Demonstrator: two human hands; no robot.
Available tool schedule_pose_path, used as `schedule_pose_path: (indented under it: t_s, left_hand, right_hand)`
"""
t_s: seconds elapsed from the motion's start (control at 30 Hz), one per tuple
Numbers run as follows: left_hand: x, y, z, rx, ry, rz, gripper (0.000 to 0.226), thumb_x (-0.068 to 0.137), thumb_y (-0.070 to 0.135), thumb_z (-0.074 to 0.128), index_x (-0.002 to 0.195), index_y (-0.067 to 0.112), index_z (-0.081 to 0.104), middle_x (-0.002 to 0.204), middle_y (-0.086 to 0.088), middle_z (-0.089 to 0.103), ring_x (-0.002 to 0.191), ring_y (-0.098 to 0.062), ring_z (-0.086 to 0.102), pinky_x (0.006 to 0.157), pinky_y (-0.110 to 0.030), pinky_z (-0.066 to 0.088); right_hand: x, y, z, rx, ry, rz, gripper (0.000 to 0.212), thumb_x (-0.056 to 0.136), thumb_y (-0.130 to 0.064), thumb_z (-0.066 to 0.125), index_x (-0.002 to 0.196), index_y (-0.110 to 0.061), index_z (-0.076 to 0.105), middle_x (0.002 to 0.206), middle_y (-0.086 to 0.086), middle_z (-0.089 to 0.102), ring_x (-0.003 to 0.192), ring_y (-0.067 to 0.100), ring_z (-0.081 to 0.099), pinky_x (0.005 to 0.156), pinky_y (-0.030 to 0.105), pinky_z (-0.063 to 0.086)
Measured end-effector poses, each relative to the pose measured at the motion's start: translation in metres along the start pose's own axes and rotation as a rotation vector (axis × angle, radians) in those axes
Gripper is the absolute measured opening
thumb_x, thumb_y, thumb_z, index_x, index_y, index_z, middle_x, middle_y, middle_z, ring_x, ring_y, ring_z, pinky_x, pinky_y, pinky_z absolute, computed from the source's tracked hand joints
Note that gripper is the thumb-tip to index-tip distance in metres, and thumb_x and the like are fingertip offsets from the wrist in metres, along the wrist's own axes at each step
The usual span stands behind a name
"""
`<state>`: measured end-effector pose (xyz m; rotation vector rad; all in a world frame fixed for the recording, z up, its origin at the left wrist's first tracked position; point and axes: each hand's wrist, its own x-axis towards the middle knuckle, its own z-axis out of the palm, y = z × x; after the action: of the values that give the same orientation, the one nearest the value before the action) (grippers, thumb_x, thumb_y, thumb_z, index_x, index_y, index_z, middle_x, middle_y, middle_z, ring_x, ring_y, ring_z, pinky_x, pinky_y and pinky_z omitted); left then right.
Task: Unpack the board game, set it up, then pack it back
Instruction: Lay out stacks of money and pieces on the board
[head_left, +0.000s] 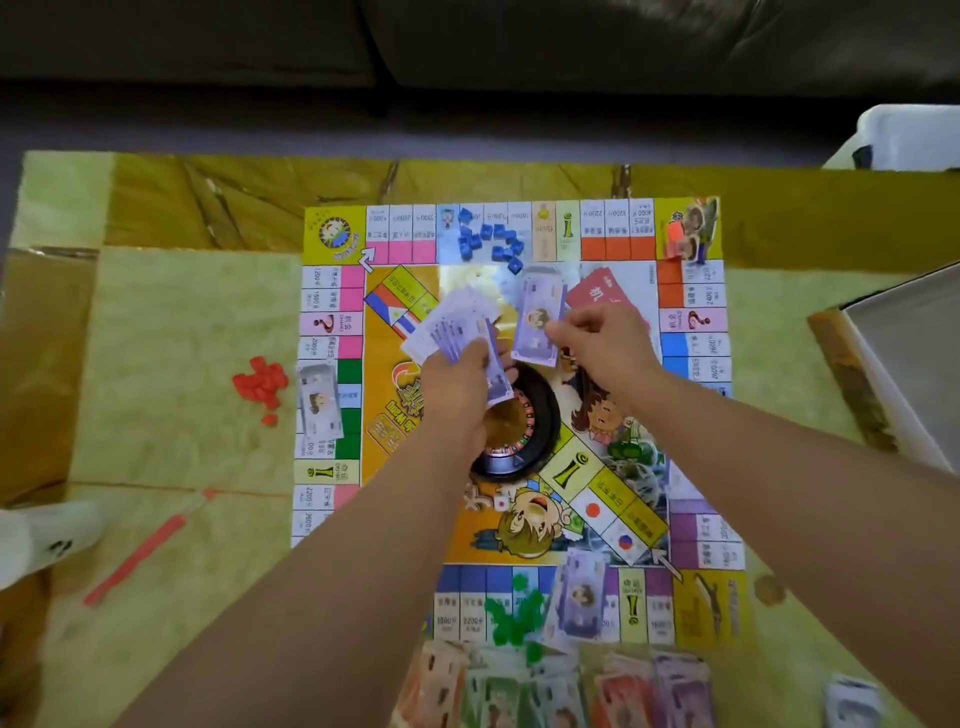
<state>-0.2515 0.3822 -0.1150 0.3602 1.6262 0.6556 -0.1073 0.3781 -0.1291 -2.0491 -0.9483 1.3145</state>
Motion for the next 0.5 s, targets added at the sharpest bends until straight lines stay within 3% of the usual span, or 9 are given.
schedule_pose_path:
  t_s: [0.1,0.27,0.37,0.43,0.5]
  left_hand:
    - [0.016,0.007,-0.005,-0.022,0.020,0.038,0.024,0.098,0.006,0.051,0.117,-0.003,0.061,0.096,-0.015,0.069,0.072,-0.020,0.067,0.065,-0.028,0.060]
    - [0.025,0.008,-0.008,-0.003,-0.064,0.040,0.019,0.098,0.008,0.053,0.110,-0.001,0.063,0.085,-0.010,0.071,0.067,-0.018,0.070,0.070,-0.032,0.060]
    - [0.023,0.009,-0.010,-0.007,-0.044,0.014,0.029,0.091,0.014,0.063,0.116,-0.002,0.060,0.099,-0.016,0.071,0.086,-0.028,0.071,0.082,-0.044,0.058]
    - [0.022,0.009,-0.012,-0.043,-0.021,-0.008,0.043,0.083,0.018,0.071,0.120,0.000,0.058,0.108,-0.019,0.068,0.099,-0.036,0.067,0.087,-0.051,0.055]
    - [0.017,0.012,-0.014,-0.070,-0.010,-0.010,0.032,0.086,0.013,0.070,0.114,0.003,0.058,0.103,-0.013,0.069,0.096,-0.033,0.067,0.085,-0.046,0.056]
  right_hand:
    - [0.025,-0.005,0.006,-0.113,0.131,0.034,0.017,0.085,-0.019,0.073,0.076,-0.017,0.059,0.071,-0.007,0.056,0.067,0.008,0.053,0.068,0.026,0.042]
    - [0.038,0.003,0.015,-0.290,0.237,0.035,0.031,0.080,-0.028,0.077,0.095,-0.014,0.053,0.086,-0.001,0.058,0.079,0.019,0.055,0.063,0.029,0.033]
    - [0.030,0.000,0.018,-0.334,0.286,-0.021,0.028,0.085,-0.031,0.071,0.095,-0.015,0.051,0.087,-0.001,0.057,0.079,0.019,0.054,0.062,0.028,0.032]
    - [0.023,-0.005,0.021,-0.189,0.205,-0.083,0.022,0.087,-0.032,0.068,0.094,-0.016,0.055,0.085,0.000,0.055,0.077,0.016,0.053,0.062,0.020,0.034]
    - [0.011,-0.013,0.024,-0.026,-0.017,-0.124,0.025,0.085,-0.035,0.072,0.094,-0.013,0.062,0.083,0.002,0.058,0.075,0.016,0.057,0.069,0.023,0.043]
